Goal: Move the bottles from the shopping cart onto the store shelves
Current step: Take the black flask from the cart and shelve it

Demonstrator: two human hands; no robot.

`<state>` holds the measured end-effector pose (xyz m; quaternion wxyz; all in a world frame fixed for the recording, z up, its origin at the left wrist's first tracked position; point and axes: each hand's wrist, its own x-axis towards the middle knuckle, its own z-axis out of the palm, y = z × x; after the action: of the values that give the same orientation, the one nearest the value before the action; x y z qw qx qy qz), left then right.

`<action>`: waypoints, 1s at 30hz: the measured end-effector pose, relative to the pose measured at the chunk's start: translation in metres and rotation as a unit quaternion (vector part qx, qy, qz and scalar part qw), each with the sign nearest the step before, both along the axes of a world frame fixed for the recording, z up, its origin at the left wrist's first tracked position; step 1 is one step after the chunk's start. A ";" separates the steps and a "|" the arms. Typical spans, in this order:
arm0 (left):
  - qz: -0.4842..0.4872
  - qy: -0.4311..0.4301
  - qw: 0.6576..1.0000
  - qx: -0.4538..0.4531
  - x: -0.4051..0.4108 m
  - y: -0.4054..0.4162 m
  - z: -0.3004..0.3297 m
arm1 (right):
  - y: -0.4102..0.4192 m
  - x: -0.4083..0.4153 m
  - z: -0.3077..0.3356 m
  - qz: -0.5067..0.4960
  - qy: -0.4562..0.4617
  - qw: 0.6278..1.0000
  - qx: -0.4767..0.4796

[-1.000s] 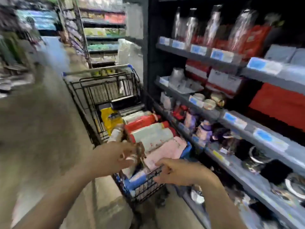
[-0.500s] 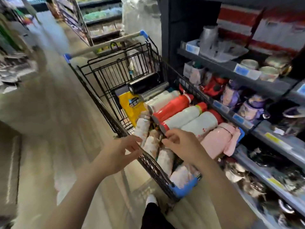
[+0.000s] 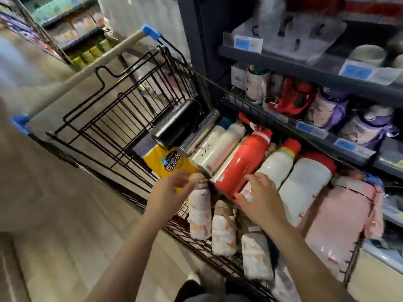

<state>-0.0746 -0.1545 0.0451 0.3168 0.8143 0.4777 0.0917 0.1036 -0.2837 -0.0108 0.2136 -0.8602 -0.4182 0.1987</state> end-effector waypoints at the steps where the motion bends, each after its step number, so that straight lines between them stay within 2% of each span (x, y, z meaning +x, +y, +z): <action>1: -0.002 0.000 1.000 0.002 0.008 0.020 -0.003 | 0.001 -0.001 -0.004 -0.009 -0.012 1.000 -0.018; 6: -0.001 -0.023 0.999 0.033 0.044 0.140 -0.019 | 0.005 -0.013 -0.023 -0.089 -0.030 0.995 -0.045; 11: -0.027 0.039 0.997 0.053 0.065 0.258 -0.044 | 0.030 -0.025 -0.031 -0.189 -0.071 0.976 -0.081; 14: -0.050 0.042 0.995 -0.072 0.076 0.291 -0.054 | 0.052 -0.024 -0.028 -0.261 -0.084 0.957 -0.092; 18: -0.057 0.023 0.961 -0.268 0.085 0.301 -0.068 | 0.074 -0.021 -0.025 -0.330 -0.074 0.936 -0.098; 21: -0.031 0.009 0.951 -0.309 0.088 0.297 -0.073 | 0.082 -0.024 -0.030 -0.366 -0.079 0.923 -0.091; 24: -0.050 0.022 0.961 -0.271 0.090 0.292 -0.071 | 0.087 -0.033 -0.038 -0.388 -0.112 0.911 -0.084; 27: -0.085 0.051 0.977 -0.188 0.092 0.281 -0.064 | 0.091 -0.039 -0.041 -0.399 -0.139 0.903 -0.078; 30: -0.111 0.020 0.975 -0.190 0.091 0.279 -0.065 | 0.093 -0.039 -0.044 -0.404 -0.148 0.899 -0.086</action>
<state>0.0166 0.1250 -0.0201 0.4640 0.7890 0.3993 -0.0524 0.0650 -0.1910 -0.0544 0.1367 -0.9897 -0.0428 0.0010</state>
